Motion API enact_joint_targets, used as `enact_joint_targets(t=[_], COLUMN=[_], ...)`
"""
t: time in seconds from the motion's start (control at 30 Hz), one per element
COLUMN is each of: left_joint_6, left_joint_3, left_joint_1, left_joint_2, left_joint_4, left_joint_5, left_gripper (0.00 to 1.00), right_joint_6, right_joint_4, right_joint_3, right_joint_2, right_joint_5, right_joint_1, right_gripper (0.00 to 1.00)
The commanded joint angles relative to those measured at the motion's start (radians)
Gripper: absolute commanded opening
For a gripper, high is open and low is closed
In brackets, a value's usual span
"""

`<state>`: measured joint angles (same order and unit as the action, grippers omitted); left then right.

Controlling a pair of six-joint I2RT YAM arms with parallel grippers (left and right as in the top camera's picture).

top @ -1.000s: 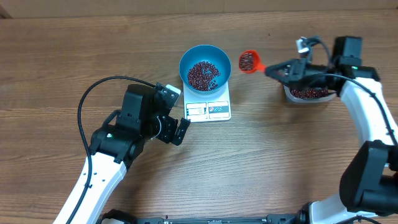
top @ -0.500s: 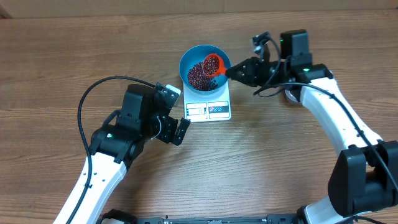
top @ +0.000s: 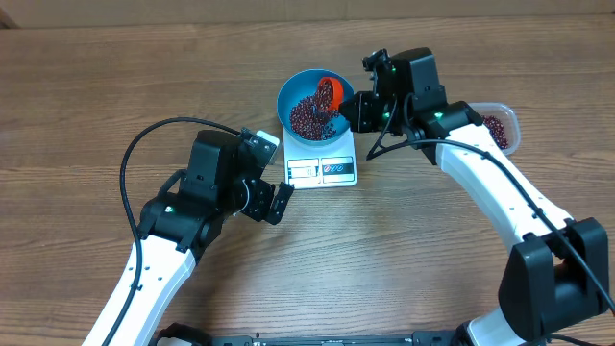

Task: Scoop item into bowl and weigh 150g on scale
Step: 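Lift the filled scoop and move it over the blue bowl, then tip the red scoop to pour beans into the blue bowl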

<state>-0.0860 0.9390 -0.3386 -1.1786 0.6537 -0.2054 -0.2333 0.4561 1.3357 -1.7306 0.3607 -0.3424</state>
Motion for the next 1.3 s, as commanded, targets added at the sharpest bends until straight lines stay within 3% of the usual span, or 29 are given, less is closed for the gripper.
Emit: enact_joint_targets(t=[0.0,0.37,0.6,1.1,1.27], left_joint_6=[-0.023,-0.023,-0.023,-0.023,-0.023], left_joint_3=[-0.006,-0.006,-0.006,-0.006,-0.006], left_joint_1=[0.005,0.005,0.005,0.005,0.005], left_joint_2=[0.000,0.000,0.000,0.000,0.000], left_joint_4=[-0.003,-0.003,-0.003,-0.003,-0.003], left_joint_5=[0.003,0.003,0.003,0.003,0.003], left_gripper=[0.99,1.00,1.00,0.99,1.00], right_joint_6=[0.104,0.341,0.446,0.357,0.255], right_joint_4=[-0.005,-0.006,-0.008,-0.002,0.001], right_joint_3=[0.034,0.034,0.034,0.034,0.035], right_joint_2=[0.038,0.038,0.038,0.040,0.065], right_joint_5=[-0.158,-0.579,-0.729,-0.620,-0.562], right_joint_1=[-0.038,-0.187,-0.258,-0.259,-0.231], right_gripper=[0.04,0.04,0.04,0.04,0.04])
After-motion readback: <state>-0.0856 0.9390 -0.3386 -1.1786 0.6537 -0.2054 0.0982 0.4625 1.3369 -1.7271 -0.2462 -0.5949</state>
